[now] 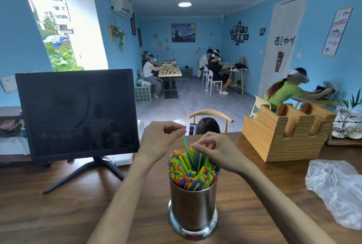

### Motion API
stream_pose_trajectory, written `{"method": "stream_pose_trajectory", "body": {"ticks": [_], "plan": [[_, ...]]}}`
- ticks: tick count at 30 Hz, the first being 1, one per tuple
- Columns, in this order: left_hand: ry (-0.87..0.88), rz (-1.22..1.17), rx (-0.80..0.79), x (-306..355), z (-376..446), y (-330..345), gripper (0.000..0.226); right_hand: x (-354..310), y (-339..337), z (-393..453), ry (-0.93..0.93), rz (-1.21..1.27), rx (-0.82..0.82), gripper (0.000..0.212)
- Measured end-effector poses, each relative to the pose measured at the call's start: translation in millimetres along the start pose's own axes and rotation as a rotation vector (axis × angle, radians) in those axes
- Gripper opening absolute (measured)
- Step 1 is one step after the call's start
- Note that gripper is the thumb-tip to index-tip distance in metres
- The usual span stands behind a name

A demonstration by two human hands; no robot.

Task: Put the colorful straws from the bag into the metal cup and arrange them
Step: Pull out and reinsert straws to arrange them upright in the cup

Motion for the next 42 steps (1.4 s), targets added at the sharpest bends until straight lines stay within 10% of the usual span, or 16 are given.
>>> {"method": "stream_pose_trajectory", "body": {"ticks": [4, 9, 12, 17, 22, 25, 31, 36, 42], "plan": [[0.203, -0.101, 0.33, 41.5, -8.8, -41.9, 0.015, -17.0, -20.6, -5.0, -0.028, 0.155, 0.201, 0.03], [0.268, -0.31, 0.545, 57.4, -21.7, -75.0, 0.015, -32.6, 7.7, -7.9, 0.143, 0.608, -0.168, 0.052], [0.23, -0.389, 0.531, 51.3, -23.5, -73.1, 0.013, -34.1, 18.9, -2.6, 0.274, 0.895, -0.221, 0.056], [0.075, -0.371, 0.368, 21.7, -26.9, -50.1, 0.016, -15.0, -15.1, 16.1, 0.334, 1.277, 0.174, 0.037], [-0.145, -0.142, -0.113, -19.1, -34.9, 2.3, 0.017, -19.1, -51.3, 23.3, 0.109, 0.784, 0.328, 0.019], [-0.18, 0.074, -0.082, -40.6, -32.9, 2.3, 0.01, -28.3, -50.2, 21.6, -0.018, 0.428, 0.27, 0.01], [-0.271, 0.195, -0.095, -66.7, -27.1, 9.3, 0.009, -23.9, 2.7, 6.6, -0.069, -0.025, 0.068, 0.09], [-0.233, 0.202, -0.168, -66.4, -20.7, 12.0, 0.002, -19.3, 6.6, 4.6, -0.112, -0.241, 0.1, 0.016], [-0.166, 0.265, -0.294, -60.3, -14.4, 20.7, 0.011, -10.2, 9.1, 3.7, -0.084, -0.246, 0.059, 0.014]]}}
Point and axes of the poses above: each hand's wrist, its own z-axis towards the middle knuckle, its own y-axis out of the palm, x = y × z, the point moved 9 cm from there along z, towards the middle knuckle, and after that the axes turned 3 degrees about x, right-handed, at the moved point
